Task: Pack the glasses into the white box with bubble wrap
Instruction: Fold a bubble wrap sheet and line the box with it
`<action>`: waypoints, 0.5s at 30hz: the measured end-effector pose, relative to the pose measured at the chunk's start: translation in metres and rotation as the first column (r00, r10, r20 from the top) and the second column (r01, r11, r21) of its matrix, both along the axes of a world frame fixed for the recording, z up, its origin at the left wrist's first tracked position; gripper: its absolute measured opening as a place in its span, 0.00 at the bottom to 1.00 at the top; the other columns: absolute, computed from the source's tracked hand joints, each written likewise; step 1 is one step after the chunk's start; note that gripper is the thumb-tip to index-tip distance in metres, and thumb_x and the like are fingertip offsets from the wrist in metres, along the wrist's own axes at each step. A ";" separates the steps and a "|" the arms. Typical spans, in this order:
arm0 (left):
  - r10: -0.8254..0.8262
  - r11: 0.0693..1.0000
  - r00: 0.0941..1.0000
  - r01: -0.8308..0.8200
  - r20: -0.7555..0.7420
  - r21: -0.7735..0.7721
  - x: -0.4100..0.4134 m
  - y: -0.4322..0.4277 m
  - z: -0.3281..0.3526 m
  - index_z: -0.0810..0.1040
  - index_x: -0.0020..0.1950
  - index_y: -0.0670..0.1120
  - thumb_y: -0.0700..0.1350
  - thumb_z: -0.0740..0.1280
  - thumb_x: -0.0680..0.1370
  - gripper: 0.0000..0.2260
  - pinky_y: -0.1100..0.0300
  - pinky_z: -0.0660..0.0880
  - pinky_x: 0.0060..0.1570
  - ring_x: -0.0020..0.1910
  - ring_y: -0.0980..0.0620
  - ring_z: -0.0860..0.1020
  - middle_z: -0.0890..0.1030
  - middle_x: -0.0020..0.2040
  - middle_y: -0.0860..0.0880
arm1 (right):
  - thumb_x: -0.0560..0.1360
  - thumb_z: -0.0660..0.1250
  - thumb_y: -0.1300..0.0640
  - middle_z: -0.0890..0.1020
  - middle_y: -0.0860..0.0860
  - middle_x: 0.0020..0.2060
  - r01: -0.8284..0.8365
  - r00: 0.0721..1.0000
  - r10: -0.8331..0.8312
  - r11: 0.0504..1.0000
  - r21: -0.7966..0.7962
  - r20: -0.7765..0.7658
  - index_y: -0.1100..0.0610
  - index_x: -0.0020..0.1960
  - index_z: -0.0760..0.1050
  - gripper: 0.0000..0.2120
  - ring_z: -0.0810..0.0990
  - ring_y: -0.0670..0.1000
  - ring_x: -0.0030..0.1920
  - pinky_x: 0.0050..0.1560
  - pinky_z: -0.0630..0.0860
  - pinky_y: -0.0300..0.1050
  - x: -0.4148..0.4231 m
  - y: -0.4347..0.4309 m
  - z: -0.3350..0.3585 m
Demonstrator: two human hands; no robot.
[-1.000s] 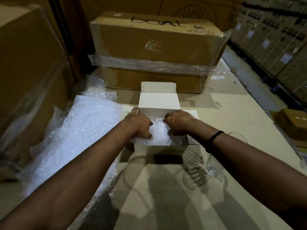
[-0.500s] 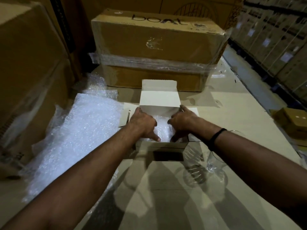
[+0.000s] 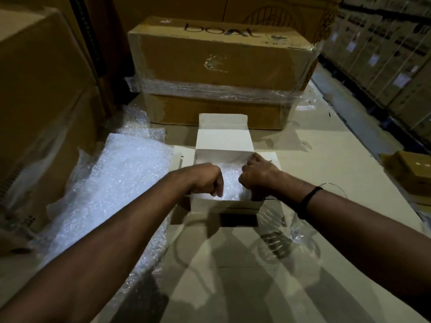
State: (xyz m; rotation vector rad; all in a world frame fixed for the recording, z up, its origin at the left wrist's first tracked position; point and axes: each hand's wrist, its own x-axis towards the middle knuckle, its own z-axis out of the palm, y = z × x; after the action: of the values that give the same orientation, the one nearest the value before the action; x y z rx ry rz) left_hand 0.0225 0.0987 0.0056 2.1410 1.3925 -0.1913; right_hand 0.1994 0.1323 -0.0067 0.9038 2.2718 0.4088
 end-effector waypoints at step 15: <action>-0.160 0.985 0.874 0.169 -0.459 -0.021 0.000 0.000 -0.009 0.82 0.48 0.49 0.35 0.61 0.74 0.14 0.54 0.69 0.56 0.51 0.46 0.75 0.82 0.55 0.51 | 0.75 0.64 0.59 0.81 0.46 0.51 0.005 0.997 -0.030 0.938 -0.347 -0.067 0.49 0.55 0.80 0.12 0.74 0.52 0.56 0.70 0.59 0.51 0.005 0.000 0.000</action>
State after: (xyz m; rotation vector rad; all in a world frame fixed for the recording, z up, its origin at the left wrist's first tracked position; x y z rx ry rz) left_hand 0.0223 0.0991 -0.0030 2.3268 1.4576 -0.8020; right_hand 0.2045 0.1322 -0.0072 0.7640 2.3001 -0.0377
